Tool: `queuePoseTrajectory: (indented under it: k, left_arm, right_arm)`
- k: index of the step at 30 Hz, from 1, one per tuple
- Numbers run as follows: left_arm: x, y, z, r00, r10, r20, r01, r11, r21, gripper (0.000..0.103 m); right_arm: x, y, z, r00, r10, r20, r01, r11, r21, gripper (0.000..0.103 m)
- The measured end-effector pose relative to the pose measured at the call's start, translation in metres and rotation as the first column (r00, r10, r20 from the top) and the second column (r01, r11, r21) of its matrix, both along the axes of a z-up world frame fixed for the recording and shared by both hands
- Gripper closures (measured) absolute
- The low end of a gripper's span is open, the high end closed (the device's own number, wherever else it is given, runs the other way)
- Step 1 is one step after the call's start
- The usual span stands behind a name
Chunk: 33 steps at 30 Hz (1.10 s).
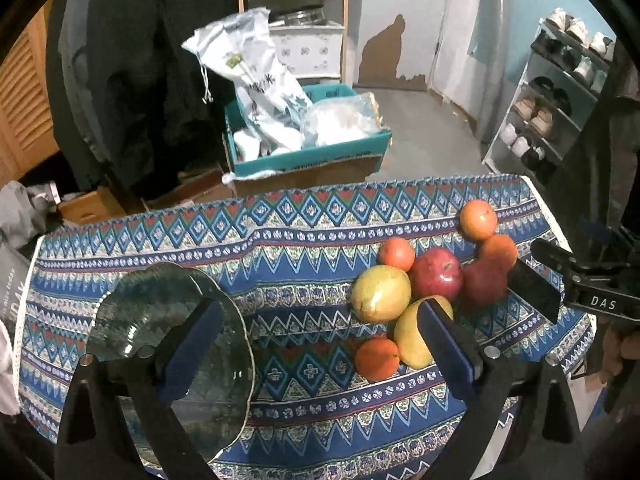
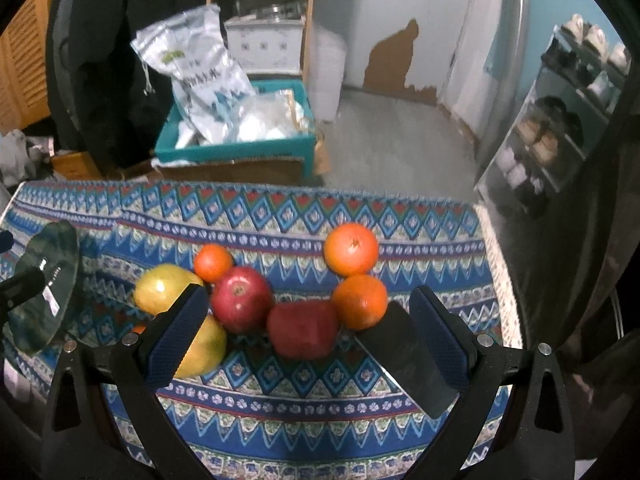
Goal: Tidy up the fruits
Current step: 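Grasp the large yellow-green pear with the left tool while the right tool grasps a red apple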
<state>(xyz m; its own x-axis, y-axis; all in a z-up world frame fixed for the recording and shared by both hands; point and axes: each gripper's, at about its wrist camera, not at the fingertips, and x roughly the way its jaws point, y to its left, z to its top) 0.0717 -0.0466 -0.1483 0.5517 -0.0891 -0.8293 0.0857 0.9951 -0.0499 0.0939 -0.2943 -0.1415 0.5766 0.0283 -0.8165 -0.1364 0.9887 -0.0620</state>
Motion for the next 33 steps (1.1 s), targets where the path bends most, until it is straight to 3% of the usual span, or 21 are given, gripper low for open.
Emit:
queuePoseTrajectory:
  k: [10,22,33]
  left_arm:
    - [0.019,-0.009,-0.037,0.996,-0.005,-0.089,0.004,1.0,-0.006,0.004]
    - [0.035,-0.015,-0.068,0.987,-0.009,-0.158,0.003,0.999,-0.035,0.004]
    - [0.054,-0.026,-0.082,0.982,-0.033,-0.186,0.023,0.998,-0.057,0.004]
  right_arm:
    - [0.018,-0.009,-0.053,0.989,-0.008,-0.148,0.006,1.0,-0.012,0.004]
    - [0.033,-0.004,-0.098,0.967,0.027,-0.253,-0.035,0.999,-0.026,0.005]
    - [0.045,0.0,-0.124,0.951,0.056,-0.303,-0.058,0.998,0.002,0.023]
